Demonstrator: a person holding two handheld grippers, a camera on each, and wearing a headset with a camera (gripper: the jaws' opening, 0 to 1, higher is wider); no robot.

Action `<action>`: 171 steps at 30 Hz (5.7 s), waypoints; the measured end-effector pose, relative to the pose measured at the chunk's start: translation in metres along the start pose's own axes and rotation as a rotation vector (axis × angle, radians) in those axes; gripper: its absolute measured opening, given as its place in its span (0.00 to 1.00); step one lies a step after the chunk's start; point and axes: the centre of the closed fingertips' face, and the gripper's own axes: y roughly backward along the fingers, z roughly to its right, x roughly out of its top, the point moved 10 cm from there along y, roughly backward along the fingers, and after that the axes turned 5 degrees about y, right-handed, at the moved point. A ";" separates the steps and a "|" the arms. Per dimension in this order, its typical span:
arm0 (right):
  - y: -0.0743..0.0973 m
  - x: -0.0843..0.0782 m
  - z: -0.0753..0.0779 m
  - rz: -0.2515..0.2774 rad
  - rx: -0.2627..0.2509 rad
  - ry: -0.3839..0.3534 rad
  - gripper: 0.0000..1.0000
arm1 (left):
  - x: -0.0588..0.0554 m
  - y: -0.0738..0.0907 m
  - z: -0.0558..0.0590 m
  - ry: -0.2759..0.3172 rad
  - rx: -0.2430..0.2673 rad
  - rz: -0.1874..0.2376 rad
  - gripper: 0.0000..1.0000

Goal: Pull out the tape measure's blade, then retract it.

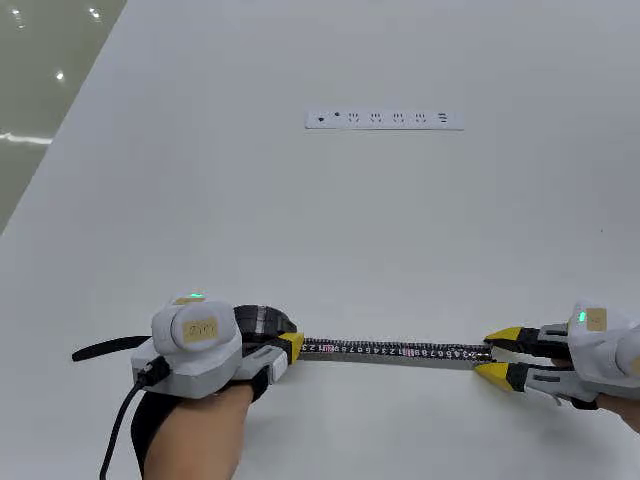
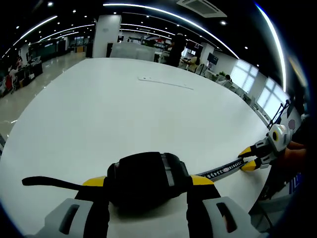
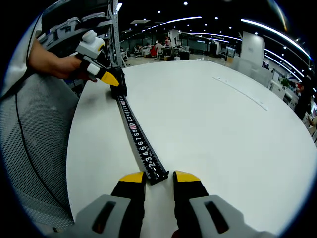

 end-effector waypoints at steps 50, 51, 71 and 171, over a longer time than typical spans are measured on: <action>-0.004 -0.001 -0.001 0.035 0.035 0.005 0.14 | 0.002 0.002 0.001 0.002 0.016 -0.017 0.57; -0.006 0.000 -0.002 0.035 0.041 0.006 0.13 | 0.002 0.003 0.001 0.006 0.016 -0.017 0.57; -0.033 0.025 -0.012 0.082 0.100 -0.028 0.13 | 0.002 0.003 -0.001 0.013 0.000 -0.019 0.57; -0.091 0.074 -0.037 0.142 0.214 -0.055 0.11 | 0.001 0.003 -0.002 0.023 -0.017 -0.009 0.60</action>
